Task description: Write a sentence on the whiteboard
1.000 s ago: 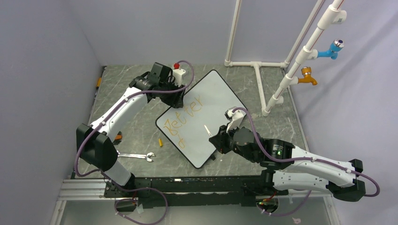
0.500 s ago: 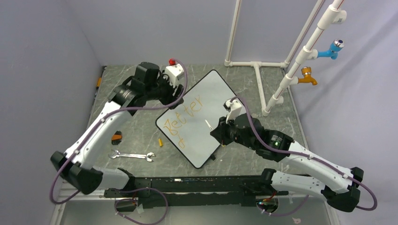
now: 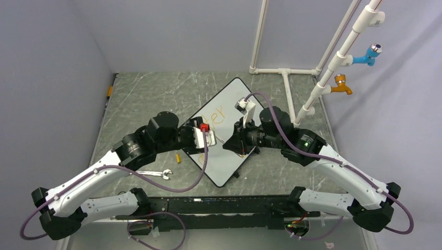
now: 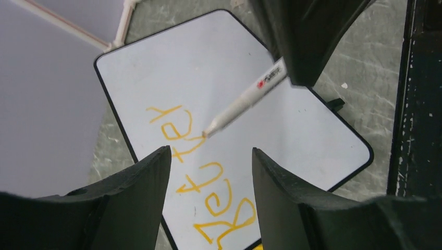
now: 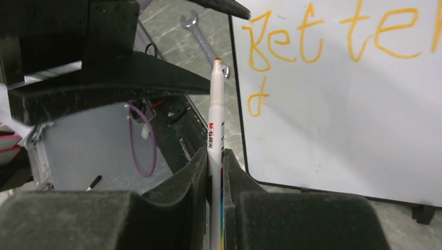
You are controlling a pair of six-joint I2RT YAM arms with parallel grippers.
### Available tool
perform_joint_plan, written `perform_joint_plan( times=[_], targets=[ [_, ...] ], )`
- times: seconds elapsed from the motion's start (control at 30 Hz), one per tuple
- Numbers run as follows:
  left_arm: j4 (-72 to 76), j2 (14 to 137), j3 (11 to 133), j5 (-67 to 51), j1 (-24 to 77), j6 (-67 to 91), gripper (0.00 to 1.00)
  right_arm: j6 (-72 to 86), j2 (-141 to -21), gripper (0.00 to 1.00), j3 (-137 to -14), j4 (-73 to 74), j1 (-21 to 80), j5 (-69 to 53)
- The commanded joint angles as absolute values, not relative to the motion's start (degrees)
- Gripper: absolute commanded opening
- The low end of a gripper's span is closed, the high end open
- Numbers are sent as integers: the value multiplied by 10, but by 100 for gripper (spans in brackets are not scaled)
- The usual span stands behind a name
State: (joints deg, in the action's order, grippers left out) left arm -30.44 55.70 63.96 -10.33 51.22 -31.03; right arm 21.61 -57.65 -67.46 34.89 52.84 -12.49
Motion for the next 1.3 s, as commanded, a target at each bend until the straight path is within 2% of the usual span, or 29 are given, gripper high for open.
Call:
perform_joint_plan(
  times=[0.0, 0.17, 0.3, 0.4, 0.5, 0.57, 0.6, 0.7, 0.8, 0.9, 1.27],
  targets=[
    [-257, 560, 645, -17, 570, -384, 62, 198, -600, 0, -707, 360, 525, -183],
    [-260, 581, 654, 44, 629, -412, 60, 197, -616, 0, -714, 358, 526, -192],
    [-266, 590, 656, 38, 640, -412, 52, 193, -622, 0, -722, 358, 526, -189],
    [-281, 596, 658, 27, 647, -409, 40, 189, -623, 0, -726, 356, 526, -185],
    [-289, 600, 657, 14, 650, -405, 21, 186, -621, 0, -727, 350, 524, -185],
    [-293, 601, 659, 6, 651, -400, 5, 187, -619, 0, -726, 345, 523, -182],
    [-293, 601, 660, -2, 651, -395, 0, 190, -617, 0, -725, 342, 523, -178],
    [-284, 597, 660, -11, 651, -377, 0, 206, -605, 0, -712, 322, 521, -157],
    [-260, 587, 653, -3, 651, -352, 0, 230, -586, 15, -688, 287, 521, -148],
    [-250, 584, 657, -2, 651, -329, 0, 249, -572, 22, -670, 261, 520, -138],
    [-238, 587, 662, -9, 651, -307, 0, 275, -571, 22, -656, 216, 519, -138]
  ],
)
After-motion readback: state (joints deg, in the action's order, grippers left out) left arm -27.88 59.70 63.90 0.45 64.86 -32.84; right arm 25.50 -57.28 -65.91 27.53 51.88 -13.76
